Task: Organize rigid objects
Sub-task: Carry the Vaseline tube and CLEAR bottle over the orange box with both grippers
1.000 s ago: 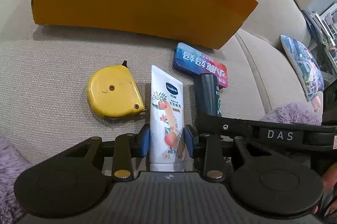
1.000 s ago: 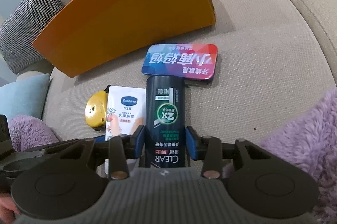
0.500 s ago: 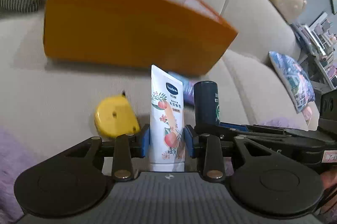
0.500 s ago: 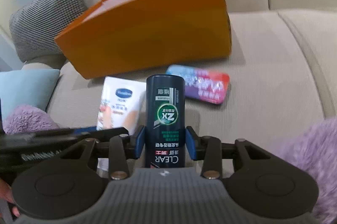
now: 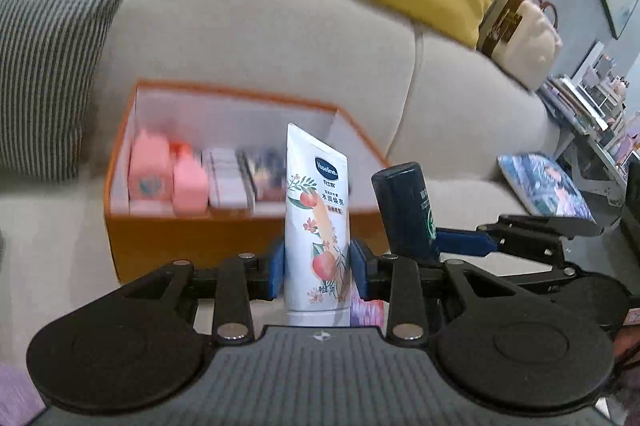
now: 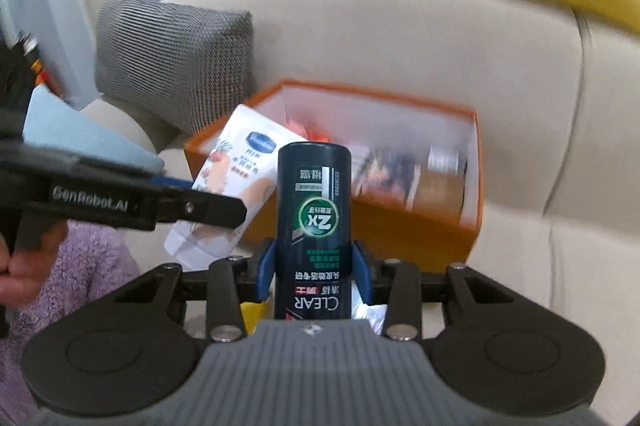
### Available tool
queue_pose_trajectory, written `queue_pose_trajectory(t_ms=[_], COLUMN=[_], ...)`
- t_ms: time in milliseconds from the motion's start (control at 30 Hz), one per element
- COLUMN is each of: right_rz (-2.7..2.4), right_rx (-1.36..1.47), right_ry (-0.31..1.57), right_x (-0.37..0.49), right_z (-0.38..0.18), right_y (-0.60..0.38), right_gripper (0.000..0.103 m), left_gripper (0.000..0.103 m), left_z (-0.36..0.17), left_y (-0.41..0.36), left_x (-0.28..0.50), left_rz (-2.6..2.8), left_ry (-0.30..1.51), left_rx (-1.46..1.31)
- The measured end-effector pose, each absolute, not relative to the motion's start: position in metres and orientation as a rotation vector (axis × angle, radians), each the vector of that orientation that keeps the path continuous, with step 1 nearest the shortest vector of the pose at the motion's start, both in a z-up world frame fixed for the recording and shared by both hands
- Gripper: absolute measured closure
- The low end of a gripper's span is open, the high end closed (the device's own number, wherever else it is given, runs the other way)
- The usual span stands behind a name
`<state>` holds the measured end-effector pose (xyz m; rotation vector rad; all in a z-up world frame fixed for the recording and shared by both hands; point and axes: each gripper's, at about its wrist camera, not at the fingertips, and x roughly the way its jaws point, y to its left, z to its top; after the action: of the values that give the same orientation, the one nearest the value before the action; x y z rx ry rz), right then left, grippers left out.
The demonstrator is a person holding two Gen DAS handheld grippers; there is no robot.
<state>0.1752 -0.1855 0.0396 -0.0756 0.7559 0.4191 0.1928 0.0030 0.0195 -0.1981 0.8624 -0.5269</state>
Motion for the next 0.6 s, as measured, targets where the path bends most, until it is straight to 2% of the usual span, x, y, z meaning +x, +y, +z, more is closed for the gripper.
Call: queue_pose_trajectory(t_ms=[300,600], right_rz=[0.463,0.667], right_rx=[-0.265,-0.606], right_ry=[0.657,0.791], right_x=[0.236,0.298], right_z=[0.093,0.064], right_y=[-0.181,-0.160], right_gripper=[0.061,0.061], left_gripper=[0.065,0.065], left_z=[0.049,0.019], left_y=[0.004,0.005], left_x=[0.245,0.296], left_rz=[-0.518,-0.500], left_ry=[0.816,0.936], left_rx=[-0.205,-0.138])
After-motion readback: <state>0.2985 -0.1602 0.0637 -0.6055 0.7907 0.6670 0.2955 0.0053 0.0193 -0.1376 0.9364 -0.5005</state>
